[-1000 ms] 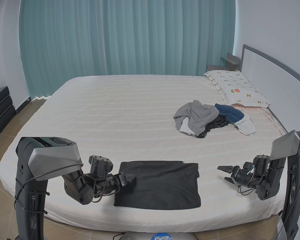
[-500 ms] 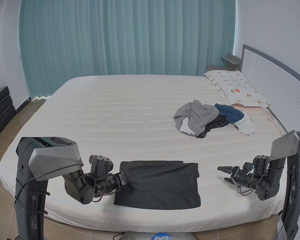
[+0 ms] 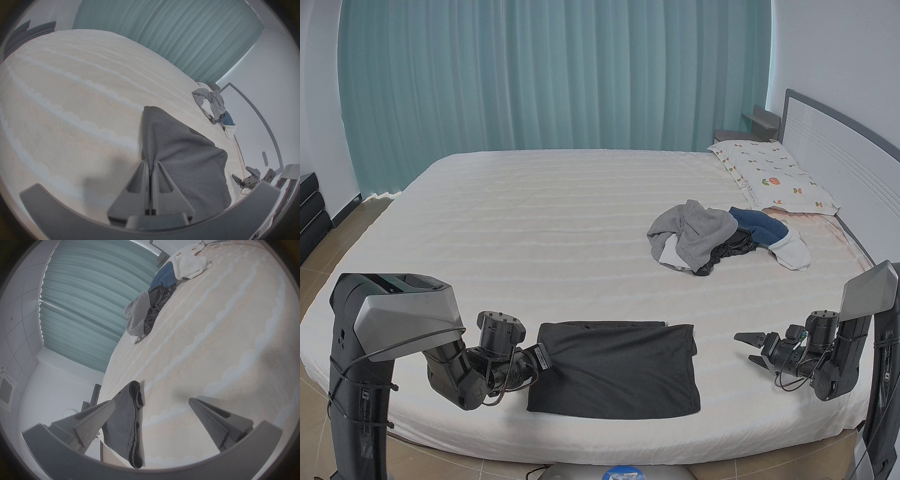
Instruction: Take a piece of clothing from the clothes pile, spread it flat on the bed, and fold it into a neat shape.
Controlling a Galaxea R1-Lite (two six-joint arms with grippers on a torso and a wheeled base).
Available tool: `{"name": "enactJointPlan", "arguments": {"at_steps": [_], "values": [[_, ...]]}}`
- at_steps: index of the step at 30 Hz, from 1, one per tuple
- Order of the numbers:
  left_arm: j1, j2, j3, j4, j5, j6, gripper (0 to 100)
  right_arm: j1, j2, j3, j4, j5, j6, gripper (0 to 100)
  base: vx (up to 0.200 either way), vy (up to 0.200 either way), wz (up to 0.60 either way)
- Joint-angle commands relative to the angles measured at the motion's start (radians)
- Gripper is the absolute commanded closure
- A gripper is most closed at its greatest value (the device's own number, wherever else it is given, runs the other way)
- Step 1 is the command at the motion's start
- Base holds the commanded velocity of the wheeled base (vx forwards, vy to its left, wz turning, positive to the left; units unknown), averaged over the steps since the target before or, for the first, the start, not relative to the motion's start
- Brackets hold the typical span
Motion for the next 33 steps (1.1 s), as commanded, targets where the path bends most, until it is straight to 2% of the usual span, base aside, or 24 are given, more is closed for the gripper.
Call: {"name": "enactJointPlan", "arguments": {"at_steps": [1, 5, 19, 33], "values": [[-0.003, -0.008, -0.004, 0.006, 0.001, -0.01, 100, 0.0, 0.001, 0.0, -0.001, 0.001, 0.001, 0, 0.0, 0.0, 0.0], [-0.003, -0.015, 0.002, 0.006, 0.001, -0.016, 100, 0.0, 0.001, 0.0, -0.001, 0.001, -0.001, 0, 0.0, 0.0, 0.0], [-0.001, -0.022, 0.016, 0.003, 0.001, -0.018, 100, 0.003, -0.01, 0.0, -0.001, 0.002, 0.001, 0, 0.0, 0.2, 0.0], [0.002, -0.023, 0.014, 0.003, 0.003, -0.056, 100, 0.08, -0.029, 0.046, -0.031, -0.007, 0.008, 0, 0.0, 0.2, 0.0]]}}
